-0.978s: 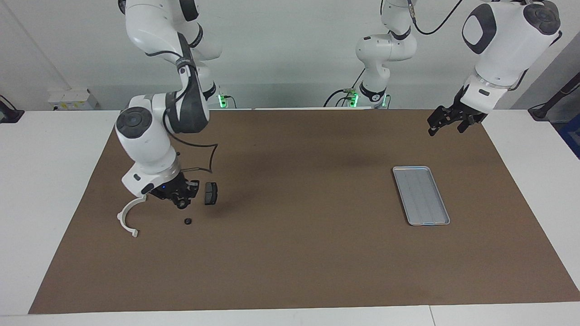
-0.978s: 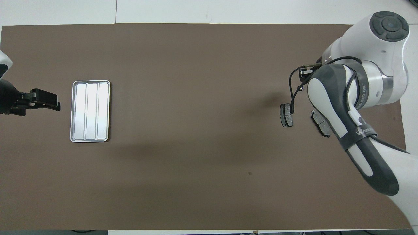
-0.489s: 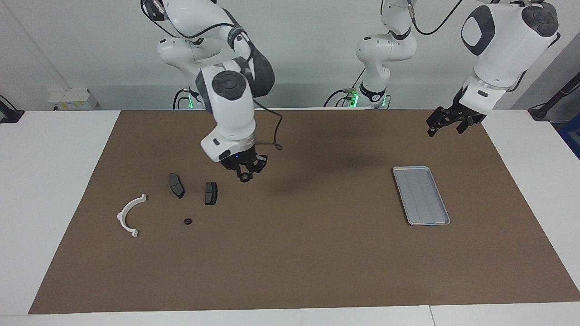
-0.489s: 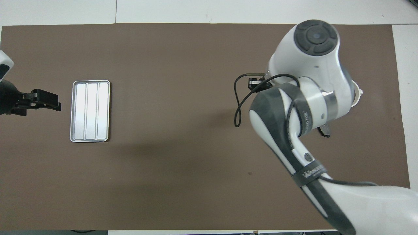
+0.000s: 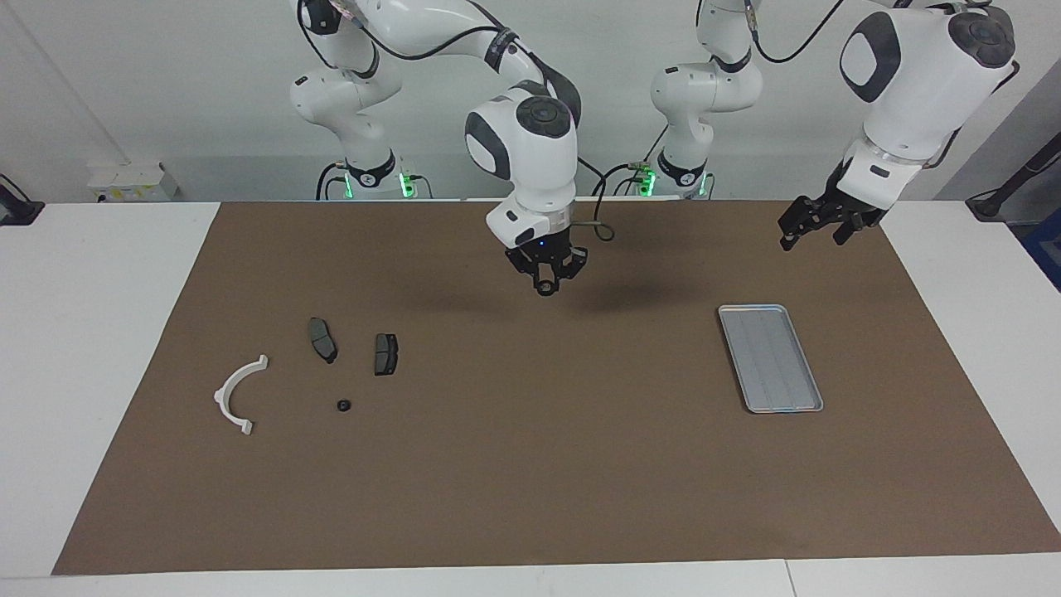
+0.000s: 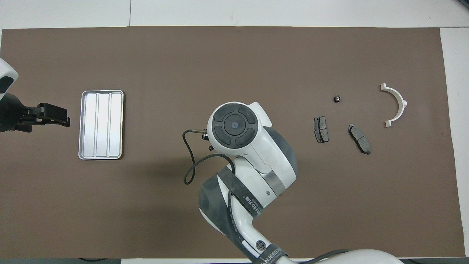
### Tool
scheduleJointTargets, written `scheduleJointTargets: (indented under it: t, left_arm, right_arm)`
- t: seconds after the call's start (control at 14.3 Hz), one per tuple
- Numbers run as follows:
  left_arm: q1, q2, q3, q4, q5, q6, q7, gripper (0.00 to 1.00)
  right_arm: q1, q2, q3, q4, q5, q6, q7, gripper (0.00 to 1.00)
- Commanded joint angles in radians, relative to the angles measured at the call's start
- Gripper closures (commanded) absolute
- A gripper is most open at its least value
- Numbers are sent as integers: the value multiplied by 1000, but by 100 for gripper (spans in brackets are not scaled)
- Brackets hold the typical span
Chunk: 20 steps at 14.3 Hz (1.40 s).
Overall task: Pick bearing gear from pile to tray
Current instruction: 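Carry the bearing with the right gripper to the table centre and release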
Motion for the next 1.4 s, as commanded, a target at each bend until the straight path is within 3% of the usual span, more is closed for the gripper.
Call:
scheduleJointTargets:
  t: [0.0, 0.49, 1.33]
  left_arm:
    - [3, -39, -3, -55, -7, 41, -12, 0]
    - [2, -52, -5, -90, -7, 76, -20, 0]
    - [-36, -56, -8, -128, -7, 116, -64, 0]
  right_arm:
    - [-3, 0, -3, -79, 14, 104, -1, 100]
    - [-11, 86, -3, -104, 14, 199, -39, 100]
    - [-25, 117, -3, -173, 14, 264, -110, 100]
